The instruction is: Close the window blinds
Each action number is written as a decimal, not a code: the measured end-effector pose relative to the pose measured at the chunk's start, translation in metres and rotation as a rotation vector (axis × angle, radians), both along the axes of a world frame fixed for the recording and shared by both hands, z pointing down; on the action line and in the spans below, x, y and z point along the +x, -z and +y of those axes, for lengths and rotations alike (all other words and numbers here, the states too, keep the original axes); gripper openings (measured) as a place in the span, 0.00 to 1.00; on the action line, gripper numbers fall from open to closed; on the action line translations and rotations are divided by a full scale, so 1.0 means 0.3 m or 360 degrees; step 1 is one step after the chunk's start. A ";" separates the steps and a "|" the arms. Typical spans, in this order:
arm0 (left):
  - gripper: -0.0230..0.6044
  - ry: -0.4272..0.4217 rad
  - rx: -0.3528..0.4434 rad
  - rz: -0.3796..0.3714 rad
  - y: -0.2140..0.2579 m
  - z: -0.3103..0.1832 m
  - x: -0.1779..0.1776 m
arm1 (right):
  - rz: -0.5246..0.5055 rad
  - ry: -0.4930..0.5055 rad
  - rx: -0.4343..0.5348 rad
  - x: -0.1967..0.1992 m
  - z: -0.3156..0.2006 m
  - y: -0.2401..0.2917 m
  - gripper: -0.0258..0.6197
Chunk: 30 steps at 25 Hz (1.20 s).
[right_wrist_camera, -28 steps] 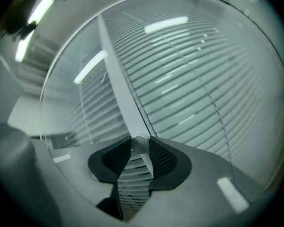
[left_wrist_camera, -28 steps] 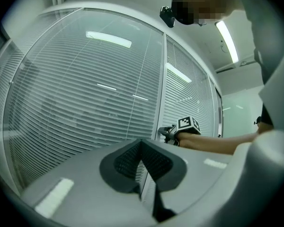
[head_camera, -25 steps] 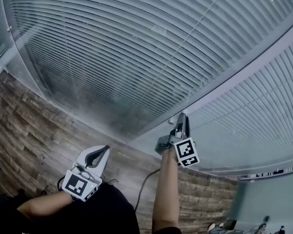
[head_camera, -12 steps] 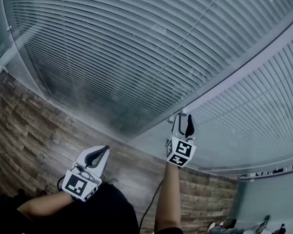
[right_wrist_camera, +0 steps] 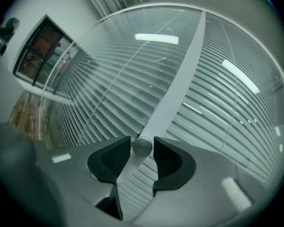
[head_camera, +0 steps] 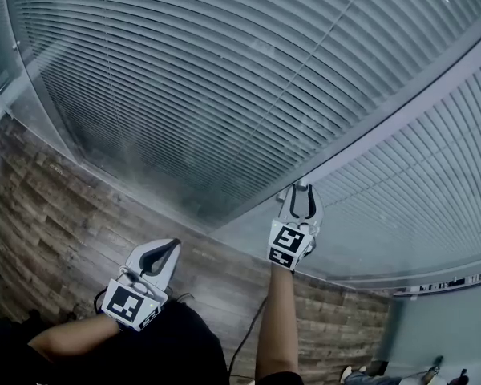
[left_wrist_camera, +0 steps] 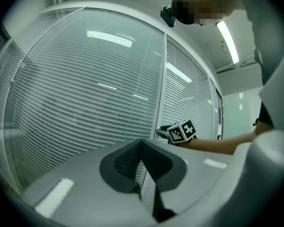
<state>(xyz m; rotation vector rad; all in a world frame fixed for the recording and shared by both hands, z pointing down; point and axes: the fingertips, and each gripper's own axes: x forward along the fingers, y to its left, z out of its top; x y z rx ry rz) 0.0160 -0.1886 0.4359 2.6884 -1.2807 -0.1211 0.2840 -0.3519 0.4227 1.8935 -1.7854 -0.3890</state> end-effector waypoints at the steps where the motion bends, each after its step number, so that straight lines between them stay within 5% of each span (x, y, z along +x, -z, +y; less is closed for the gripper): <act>1: 0.04 0.0000 0.0002 -0.0003 0.000 -0.002 0.000 | 0.0068 -0.0001 -0.0005 -0.003 -0.005 0.001 0.24; 3: 0.04 0.0001 0.0010 -0.0007 0.002 -0.004 0.002 | 0.0091 0.0004 -0.0014 0.003 -0.010 0.004 0.24; 5: 0.04 0.0006 0.0005 0.0002 0.004 -0.005 0.000 | -0.0075 0.0012 -0.0002 0.013 -0.006 0.012 0.24; 12: 0.04 -0.0003 -0.0008 0.0003 -0.012 -0.001 0.000 | -0.1277 0.0005 0.0182 0.061 0.012 0.013 0.24; 15: 0.04 -0.0003 -0.0013 0.0009 -0.025 0.000 -0.002 | -0.1552 0.0014 0.0246 0.069 0.016 0.000 0.24; 19: 0.04 -0.0005 -0.0010 0.0004 -0.003 -0.006 0.003 | -0.1438 0.0044 0.0207 0.073 0.021 0.020 0.24; 23: 0.04 -0.0025 0.0144 -0.0047 0.063 0.003 0.020 | -0.1393 -0.0010 0.0241 0.079 0.110 0.033 0.24; 30: 0.04 -0.0052 0.0156 -0.0017 0.071 -0.007 0.007 | -0.1027 0.0057 0.0237 -0.071 0.342 0.024 0.04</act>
